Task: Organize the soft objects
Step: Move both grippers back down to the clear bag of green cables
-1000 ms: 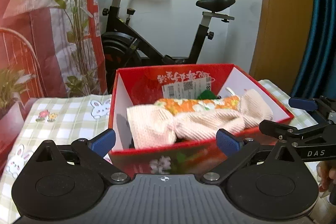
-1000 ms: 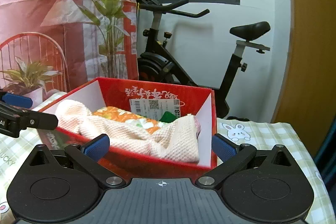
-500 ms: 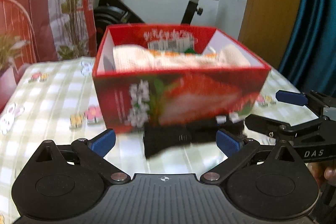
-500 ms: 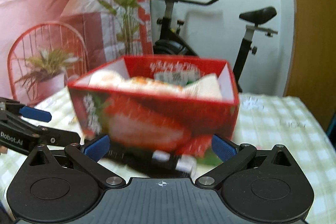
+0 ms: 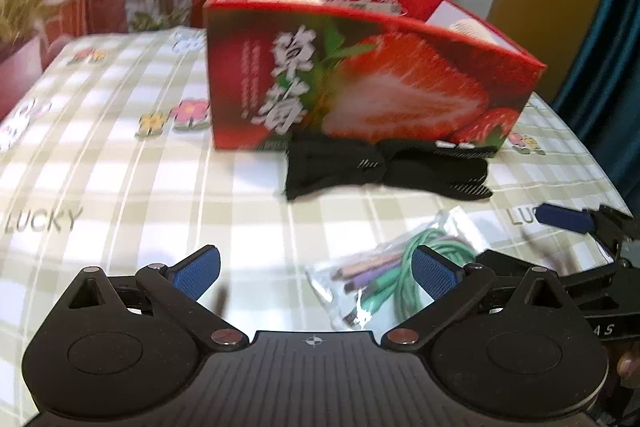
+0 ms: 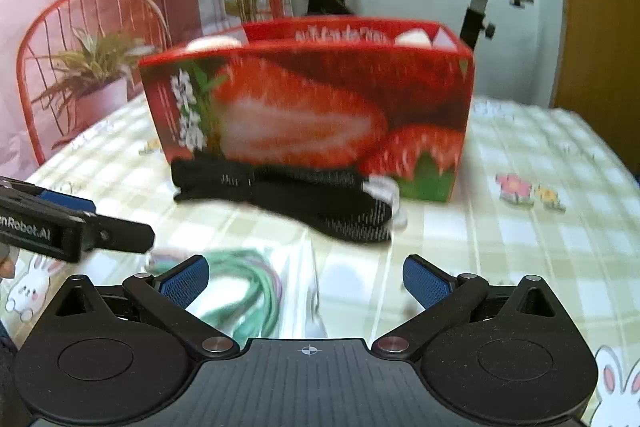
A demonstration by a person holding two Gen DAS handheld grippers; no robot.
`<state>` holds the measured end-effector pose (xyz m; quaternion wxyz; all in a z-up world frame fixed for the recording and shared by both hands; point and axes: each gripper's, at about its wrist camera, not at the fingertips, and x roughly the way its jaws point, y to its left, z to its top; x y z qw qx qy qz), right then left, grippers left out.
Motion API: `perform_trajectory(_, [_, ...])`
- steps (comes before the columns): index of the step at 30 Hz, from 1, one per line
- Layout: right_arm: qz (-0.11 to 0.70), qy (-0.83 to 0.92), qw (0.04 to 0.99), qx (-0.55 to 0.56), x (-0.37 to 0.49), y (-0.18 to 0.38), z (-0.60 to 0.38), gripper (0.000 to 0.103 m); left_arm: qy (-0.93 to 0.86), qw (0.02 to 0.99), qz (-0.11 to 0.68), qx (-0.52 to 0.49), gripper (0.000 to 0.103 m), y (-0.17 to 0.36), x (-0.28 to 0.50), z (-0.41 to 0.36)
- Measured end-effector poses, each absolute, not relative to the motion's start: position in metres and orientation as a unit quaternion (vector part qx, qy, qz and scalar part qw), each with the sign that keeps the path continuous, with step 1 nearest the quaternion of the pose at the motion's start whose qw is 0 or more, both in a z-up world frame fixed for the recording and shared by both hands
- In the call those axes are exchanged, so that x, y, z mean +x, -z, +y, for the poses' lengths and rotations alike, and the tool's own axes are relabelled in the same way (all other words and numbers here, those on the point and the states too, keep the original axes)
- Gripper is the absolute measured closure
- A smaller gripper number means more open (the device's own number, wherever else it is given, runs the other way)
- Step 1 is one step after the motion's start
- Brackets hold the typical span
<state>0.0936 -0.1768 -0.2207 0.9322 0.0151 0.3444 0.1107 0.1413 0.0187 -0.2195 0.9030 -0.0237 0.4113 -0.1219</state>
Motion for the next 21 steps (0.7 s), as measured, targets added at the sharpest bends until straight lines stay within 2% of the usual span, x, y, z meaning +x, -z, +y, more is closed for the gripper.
perform_trajectory(8, [0.376,-0.111,0.920,0.011,0.099,0.231,-0.174,0.000,0.108,0.891,0.436,-0.063,0.000,0.237,0.138,0.034])
perform_trajectory(21, [0.383,-0.120,0.916,0.006,0.101,0.239,-0.171,0.000,0.105,0.894,0.435,-0.010,0.000,0.242,0.140,0.017])
